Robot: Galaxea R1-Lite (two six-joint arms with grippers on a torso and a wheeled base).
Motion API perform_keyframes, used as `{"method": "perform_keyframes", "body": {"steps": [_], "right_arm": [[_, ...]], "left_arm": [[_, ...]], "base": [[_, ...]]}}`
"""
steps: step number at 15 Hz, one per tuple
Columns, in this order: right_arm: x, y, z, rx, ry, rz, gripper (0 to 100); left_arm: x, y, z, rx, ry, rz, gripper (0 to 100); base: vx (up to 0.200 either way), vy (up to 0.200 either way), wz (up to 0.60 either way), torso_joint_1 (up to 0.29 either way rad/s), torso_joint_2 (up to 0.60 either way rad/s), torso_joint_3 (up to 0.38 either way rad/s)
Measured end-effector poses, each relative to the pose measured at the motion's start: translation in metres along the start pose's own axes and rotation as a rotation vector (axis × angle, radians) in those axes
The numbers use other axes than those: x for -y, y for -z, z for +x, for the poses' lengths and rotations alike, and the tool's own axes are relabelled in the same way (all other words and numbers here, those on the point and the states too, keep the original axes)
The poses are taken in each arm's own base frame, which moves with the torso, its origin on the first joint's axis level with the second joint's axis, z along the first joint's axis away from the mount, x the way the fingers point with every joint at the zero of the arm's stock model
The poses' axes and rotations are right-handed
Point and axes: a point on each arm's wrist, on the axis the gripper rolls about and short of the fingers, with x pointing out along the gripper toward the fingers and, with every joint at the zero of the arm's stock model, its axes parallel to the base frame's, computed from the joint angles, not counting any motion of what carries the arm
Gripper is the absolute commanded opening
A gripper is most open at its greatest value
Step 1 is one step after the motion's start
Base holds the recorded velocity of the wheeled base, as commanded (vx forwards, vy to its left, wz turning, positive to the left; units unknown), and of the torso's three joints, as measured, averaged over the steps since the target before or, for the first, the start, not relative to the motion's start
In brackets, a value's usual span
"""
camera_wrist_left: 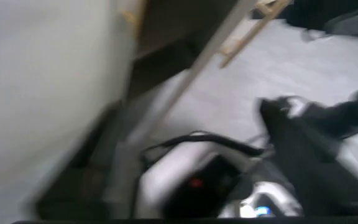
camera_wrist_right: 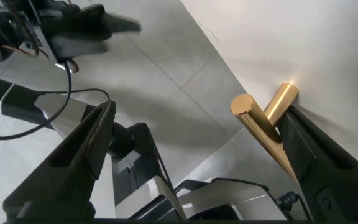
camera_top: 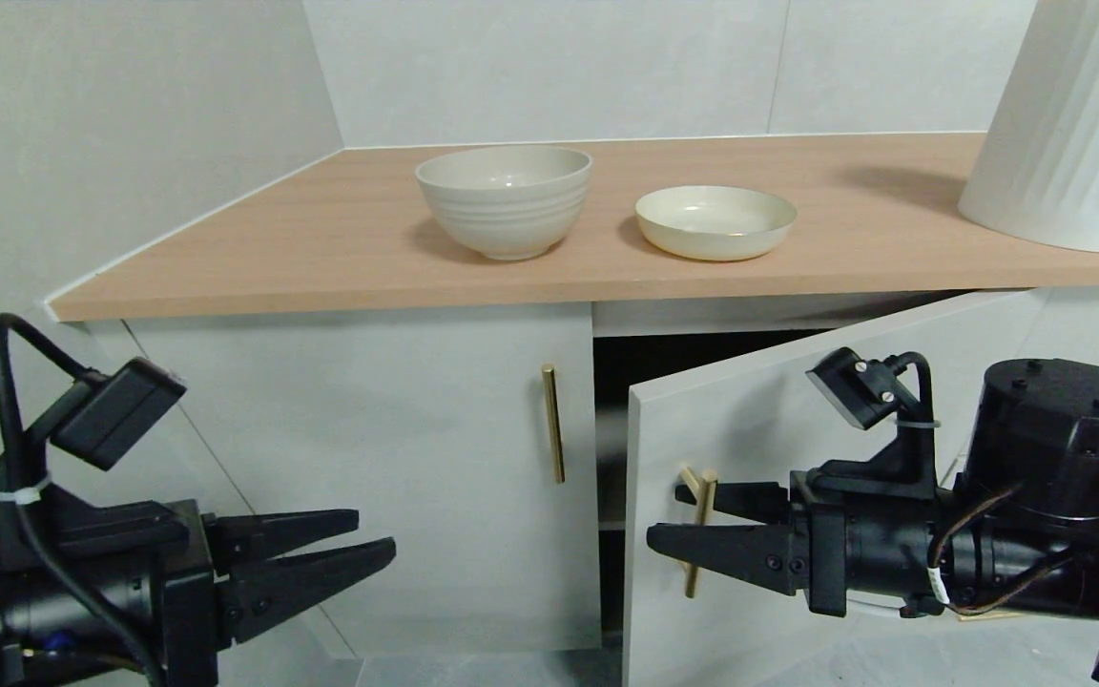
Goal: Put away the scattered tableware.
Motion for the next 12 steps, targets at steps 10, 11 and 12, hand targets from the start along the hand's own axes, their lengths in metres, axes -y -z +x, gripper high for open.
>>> {"method": "perform_keyframes", "body": {"steps": [10,11,12], "right_arm": [[-0.001,0.001,-0.001,-0.003,-0.002,0.0,100],[-0.001,0.0,-0.001,-0.002,-0.003,0.0,100],[-0.002,0.0,-0.002,-0.001,-0.003,-0.001,100]], "left_arm": [[0.005,-0.008,0.023,-0.005,0.106,0.012,0],[0.004,-0.009,0.028,-0.007,0.119,0.015,0],[0.003,-0.01,0.036,-0.014,0.134,0.017,0]], "base": [[0.0,0.0,0.0,0.0,0.0,0.0],[0.0,0.0,0.0,0.0,0.0,0.0],[0.0,0.0,0.0,0.0,0.0,0.0]]}}
